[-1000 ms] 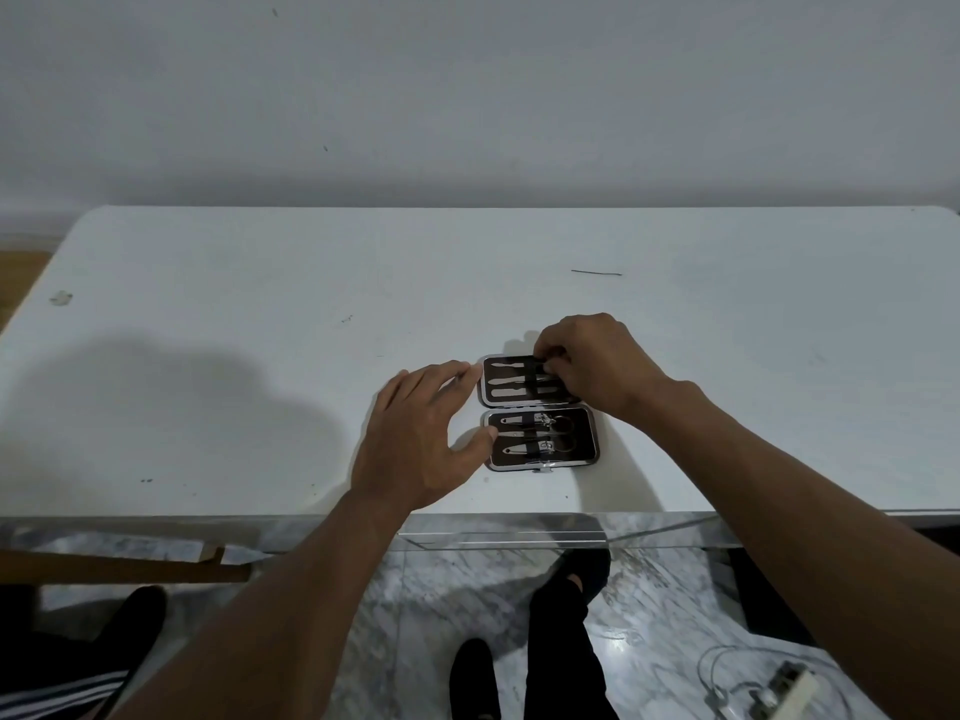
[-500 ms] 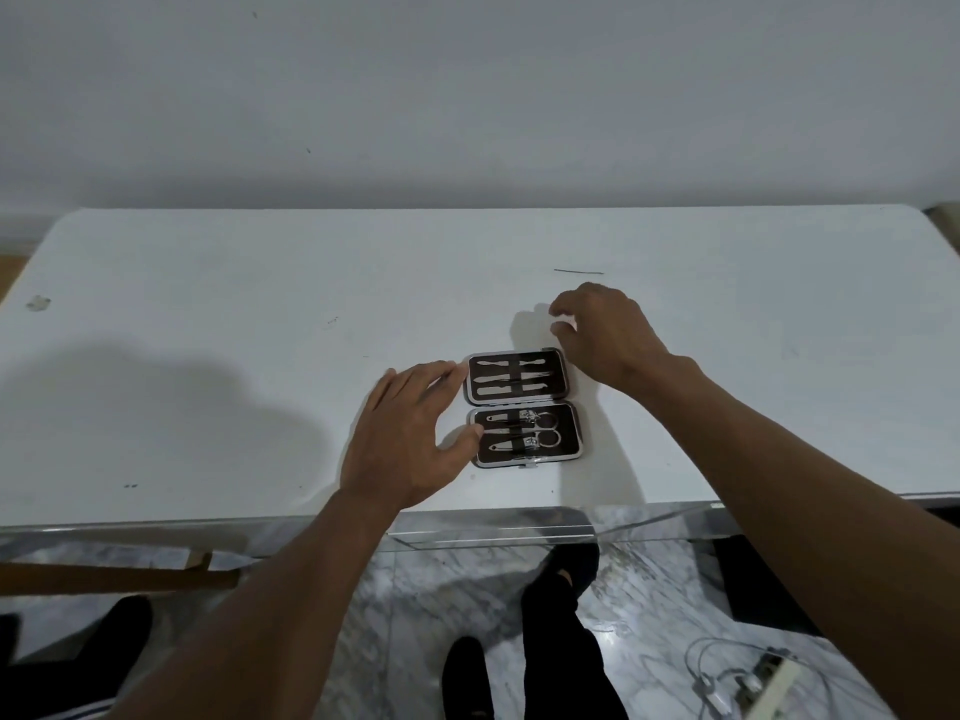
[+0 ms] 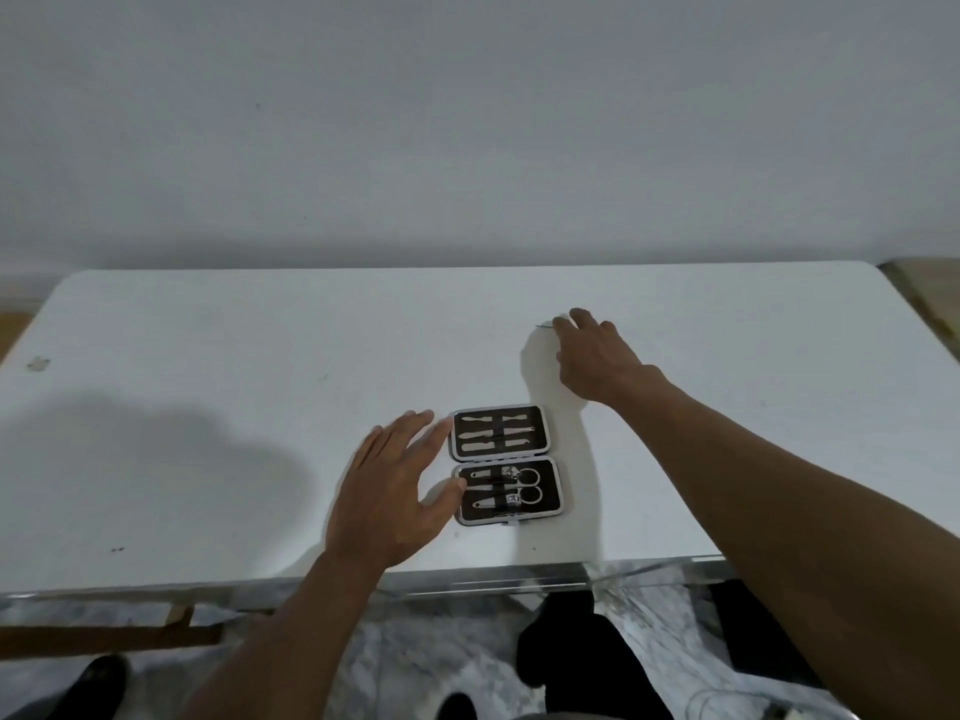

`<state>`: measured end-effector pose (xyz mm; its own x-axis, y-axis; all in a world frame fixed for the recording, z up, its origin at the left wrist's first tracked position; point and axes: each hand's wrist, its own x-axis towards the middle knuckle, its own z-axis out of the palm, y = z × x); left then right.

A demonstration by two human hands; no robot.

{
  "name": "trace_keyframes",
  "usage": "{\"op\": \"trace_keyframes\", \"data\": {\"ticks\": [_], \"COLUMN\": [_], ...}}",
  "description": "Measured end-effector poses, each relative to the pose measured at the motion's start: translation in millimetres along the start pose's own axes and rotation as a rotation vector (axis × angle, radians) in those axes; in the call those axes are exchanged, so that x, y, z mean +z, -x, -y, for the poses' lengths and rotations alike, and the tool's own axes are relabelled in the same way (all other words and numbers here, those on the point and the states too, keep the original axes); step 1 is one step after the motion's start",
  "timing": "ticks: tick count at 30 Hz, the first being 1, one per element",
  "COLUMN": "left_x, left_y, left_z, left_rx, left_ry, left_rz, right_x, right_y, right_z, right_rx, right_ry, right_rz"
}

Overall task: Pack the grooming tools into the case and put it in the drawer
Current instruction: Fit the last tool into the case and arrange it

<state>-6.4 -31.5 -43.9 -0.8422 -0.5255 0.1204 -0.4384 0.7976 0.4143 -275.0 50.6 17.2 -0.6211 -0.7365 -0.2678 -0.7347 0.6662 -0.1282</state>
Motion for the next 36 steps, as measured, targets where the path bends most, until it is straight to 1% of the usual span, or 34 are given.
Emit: {"op": "trace_keyframes", "data": {"ticks": [4, 8, 10, 15, 22, 29, 36], "left_x": [0.2, 1.3, 1.7, 2.2, 2.6, 2.0, 1.6], "left_y": [-0.4, 0.0, 0.4, 0.5, 0.5, -0.3, -0.7], "left_z": [-1.1, -0.6, -0.8, -0.9, -1.6, -1.9, -1.3], "left_rx": [0.007, 0.007, 0.005, -0.001, -0.003, -0.004, 0.0], "left_ry": [-0.006, -0.001, -0.003, 0.009, 0.021, 0.021, 0.023], "left_rz": [-0.008, -0.018, -0.019, -0.02, -0.018, -0.024, -0.036], "right_x": [-3.5, -5.1, -7.0, -11.6, -21.0, -23.0, -16.0], "right_y": [-10.9, -12.4, -9.3, -12.0, -29.0, -38.8, -37.5], "right_z": [0.0, -3.3, -2.9, -4.7, -9.9, -12.3, -11.9], "right_rx": [-0.021, -0.068, -0.074, 0.011, -0.042, -0.035, -0.018], "right_ry": [0.066, 0.101, 0.119, 0.086, 0.067, 0.021, 0.018], "right_rz": [-0.004, -0.091, -0.101, -0.093, -0.053, 0.018, 0.026]}}
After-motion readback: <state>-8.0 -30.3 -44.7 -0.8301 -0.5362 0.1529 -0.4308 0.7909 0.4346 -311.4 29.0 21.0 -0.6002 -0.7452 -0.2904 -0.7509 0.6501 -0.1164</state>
